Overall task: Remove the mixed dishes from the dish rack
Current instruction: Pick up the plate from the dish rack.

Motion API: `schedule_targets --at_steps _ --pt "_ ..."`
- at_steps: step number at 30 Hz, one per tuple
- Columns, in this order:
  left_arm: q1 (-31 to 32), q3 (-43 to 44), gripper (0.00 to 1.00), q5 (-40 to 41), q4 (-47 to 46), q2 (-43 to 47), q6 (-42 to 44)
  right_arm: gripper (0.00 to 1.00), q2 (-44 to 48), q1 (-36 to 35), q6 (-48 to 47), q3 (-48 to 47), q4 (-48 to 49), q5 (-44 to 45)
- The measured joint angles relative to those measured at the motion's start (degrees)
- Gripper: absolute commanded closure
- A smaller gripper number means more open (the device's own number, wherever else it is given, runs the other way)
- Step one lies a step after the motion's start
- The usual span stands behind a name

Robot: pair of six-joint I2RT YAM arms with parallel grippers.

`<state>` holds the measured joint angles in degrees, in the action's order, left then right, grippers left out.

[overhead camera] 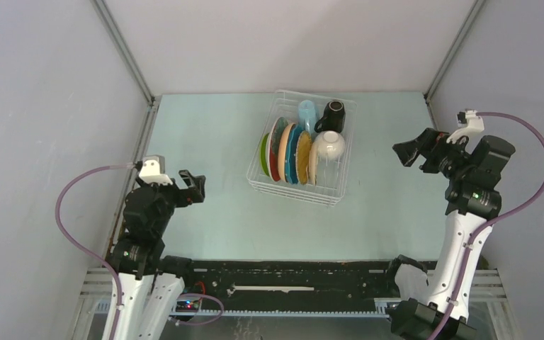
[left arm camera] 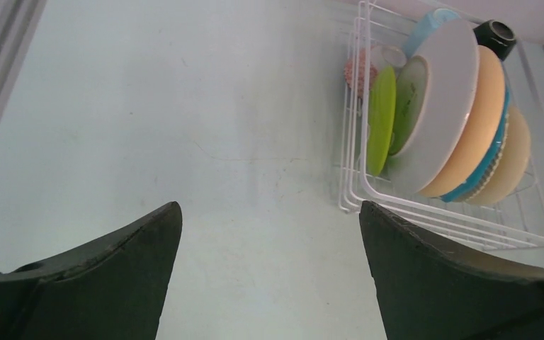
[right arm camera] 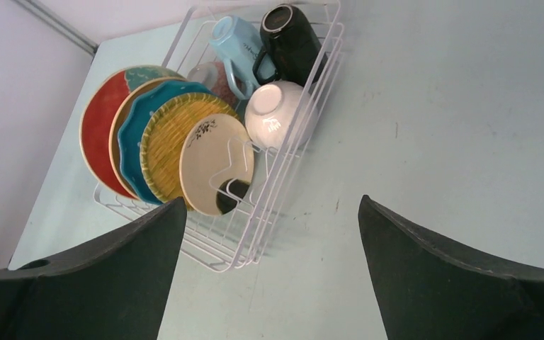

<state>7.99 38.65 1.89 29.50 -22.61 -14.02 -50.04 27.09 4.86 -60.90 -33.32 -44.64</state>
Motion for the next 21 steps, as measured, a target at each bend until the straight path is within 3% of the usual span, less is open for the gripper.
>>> schedule_targets --at_steps 12,17,21 --pt "-3.8 0.0 0.0 -14.6 -2.9 -4.2 -8.5 0.0 -2.4 -2.8 1.2 -3.6 -1.6 4.9" --pt "-3.9 0.0 0.0 -19.4 -5.1 -8.3 -10.5 0.0 -6.8 -6.8 -5.2 -3.6 -2.3 -1.5" --pt "1.1 0.2 0.0 -17.3 -4.5 -11.6 -10.2 0.0 -9.5 -12.6 -14.7 -3.6 -6.2 -7.6"
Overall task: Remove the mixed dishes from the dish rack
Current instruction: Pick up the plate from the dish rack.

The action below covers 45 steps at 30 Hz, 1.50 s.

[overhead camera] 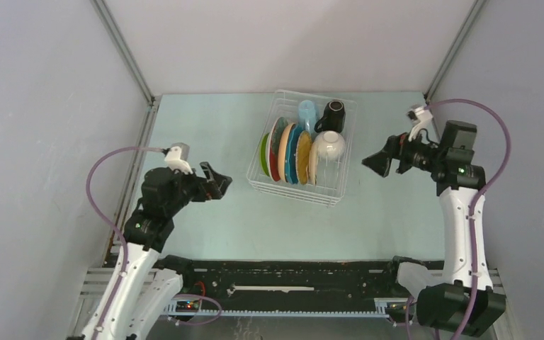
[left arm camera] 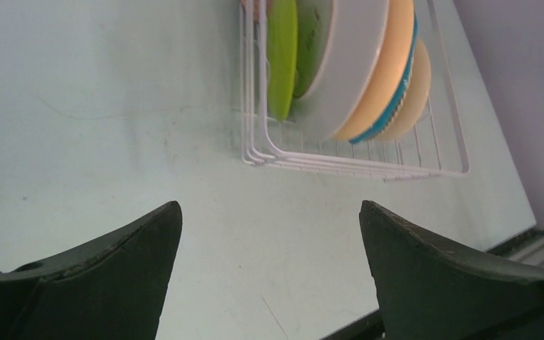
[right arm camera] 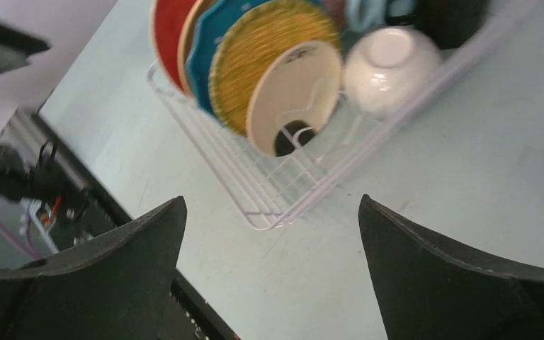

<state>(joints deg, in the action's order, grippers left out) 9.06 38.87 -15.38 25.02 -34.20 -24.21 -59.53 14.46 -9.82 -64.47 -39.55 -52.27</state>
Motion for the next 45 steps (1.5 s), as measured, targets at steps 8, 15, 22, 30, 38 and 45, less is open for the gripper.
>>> schedule_targets --at_steps 8,15,22,30,38,45 --pt "15.8 5.3 0.0 16.1 4.9 -7.1 3.5 0.0 -1.4 -14.1 -7.9 0.0 -3.0 2.6" --pt "16.8 8.6 0.0 26.3 7.9 -9.8 10.9 0.02 -9.5 -29.2 -8.0 -1.3 0.9 10.4" --pt "16.5 6.5 0.0 30.2 7.3 -7.8 14.7 0.1 -21.2 -33.9 0.2 -7.5 9.4 15.4" --pt "13.1 6.5 0.0 30.2 7.2 -7.6 15.6 0.32 -28.1 -38.9 14.6 -11.3 14.1 33.4" --pt "12.5 6.5 0.0 29.8 7.1 -7.4 15.7 0.46 -30.4 -40.7 20.7 -10.0 16.3 42.9" --pt "12.2 6.5 0.0 28.7 7.1 -7.4 15.7 0.62 -34.3 -40.6 22.1 -9.8 16.7 45.0"
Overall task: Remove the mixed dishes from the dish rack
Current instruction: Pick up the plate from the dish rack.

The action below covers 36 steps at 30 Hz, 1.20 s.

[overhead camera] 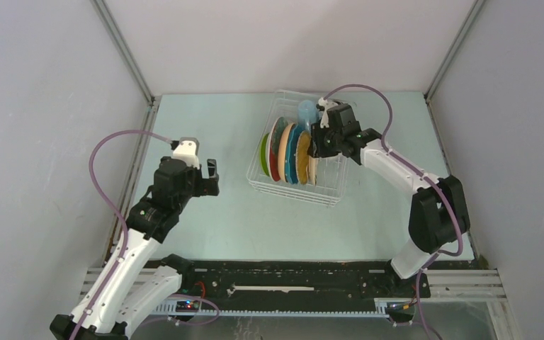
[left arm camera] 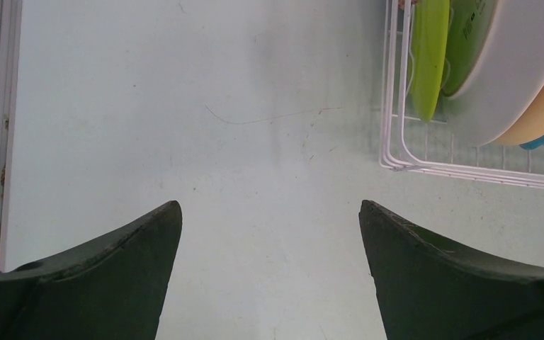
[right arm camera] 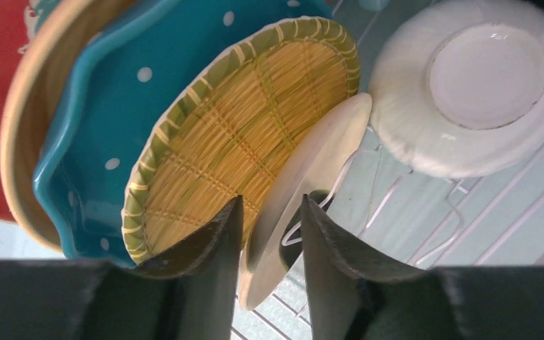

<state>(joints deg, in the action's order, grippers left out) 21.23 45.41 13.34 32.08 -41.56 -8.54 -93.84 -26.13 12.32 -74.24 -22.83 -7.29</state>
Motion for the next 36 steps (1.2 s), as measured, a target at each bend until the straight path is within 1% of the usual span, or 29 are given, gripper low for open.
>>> schedule_targets --at_steps 4,6,8,11,14,22,28,29,33,36 --pt "-0.1 0.0 0.0 -0.2 0.0 0.0 0.0 0.78 -1.3 0.6 1.0 0.1 0.2 -1.3" --pt "-0.1 0.0 0.0 -0.3 0.0 0.0 0.0 0.91 -1.5 0.9 2.4 0.2 0.4 -2.3" --pt "-0.1 0.0 0.0 -0.5 0.0 0.0 0.0 1.0 -1.5 1.1 4.4 0.2 0.2 -3.1" --pt "-0.1 0.0 0.0 -0.5 0.0 0.2 0.0 1.0 -1.3 1.9 7.4 0.2 -0.1 -4.4" --pt "-0.1 -0.1 0.0 -0.5 -0.1 0.5 0.0 1.0 -0.3 3.3 8.1 0.6 -0.2 -6.4" --pt "-0.2 -0.4 0.0 -0.5 -0.2 0.7 0.0 1.0 6.6 8.7 8.1 1.6 -2.6 -17.7" --pt "-0.2 -0.4 0.0 -0.5 -0.2 0.7 0.0 1.0 12.8 14.3 7.1 3.5 1.9 -29.6" --pt "-0.2 -0.4 0.0 -0.5 -0.2 0.7 0.0 1.0 13.5 15.2 7.1 3.7 2.3 -30.2" --pt "-0.3 -0.4 0.0 -0.5 -0.2 0.8 0.0 1.0 15.8 20.9 5.9 6.7 6.7 -39.8" --pt "-0.5 -0.4 0.0 -0.5 -0.2 0.7 0.0 1.0 16.6 25.8 4.8 9.5 10.4 -48.8"
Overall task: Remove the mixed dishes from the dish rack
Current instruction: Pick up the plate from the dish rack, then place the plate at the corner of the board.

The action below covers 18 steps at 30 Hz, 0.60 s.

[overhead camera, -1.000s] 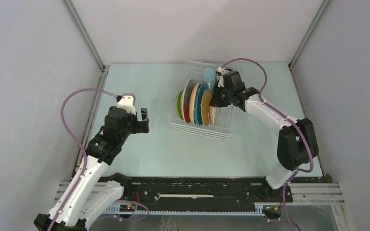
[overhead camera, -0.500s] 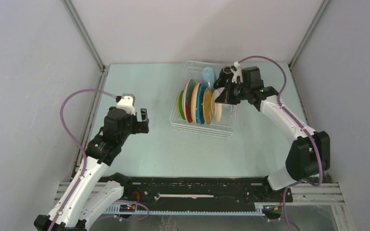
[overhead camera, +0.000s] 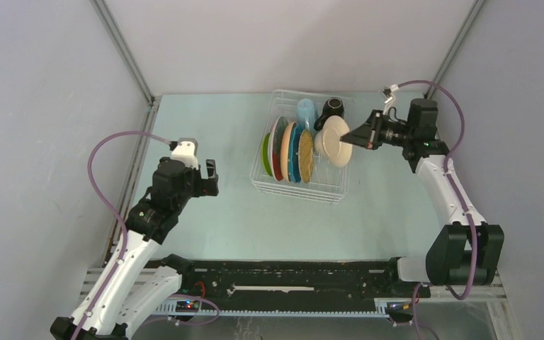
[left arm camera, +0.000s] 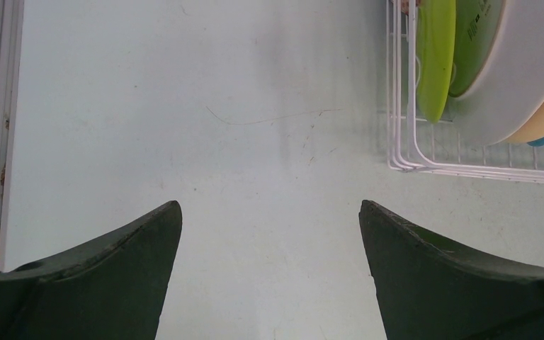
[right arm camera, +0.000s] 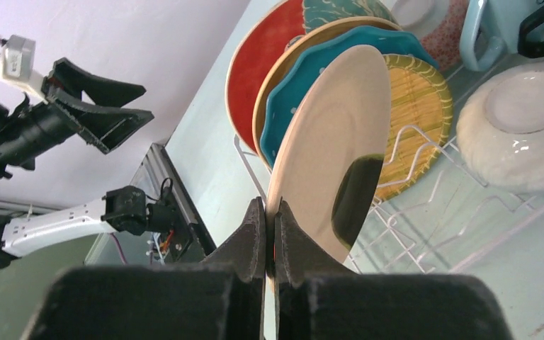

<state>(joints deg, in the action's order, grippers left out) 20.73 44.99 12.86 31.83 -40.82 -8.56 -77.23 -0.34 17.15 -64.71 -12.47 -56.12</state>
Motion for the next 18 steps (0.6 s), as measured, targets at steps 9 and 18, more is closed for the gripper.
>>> schedule_targets --at_steps 9,18 --pt "-0.4 0.0 0.0 -0.3 0.0 0.0 0.0 1.0 2.5 10.1 -6.3 0.9 2.5 -8.7" --pt "-0.5 0.0 0.0 -1.5 0.0 1.1 0.0 1.0 3.0 12.0 -26.0 -1.6 0.2 6.3"
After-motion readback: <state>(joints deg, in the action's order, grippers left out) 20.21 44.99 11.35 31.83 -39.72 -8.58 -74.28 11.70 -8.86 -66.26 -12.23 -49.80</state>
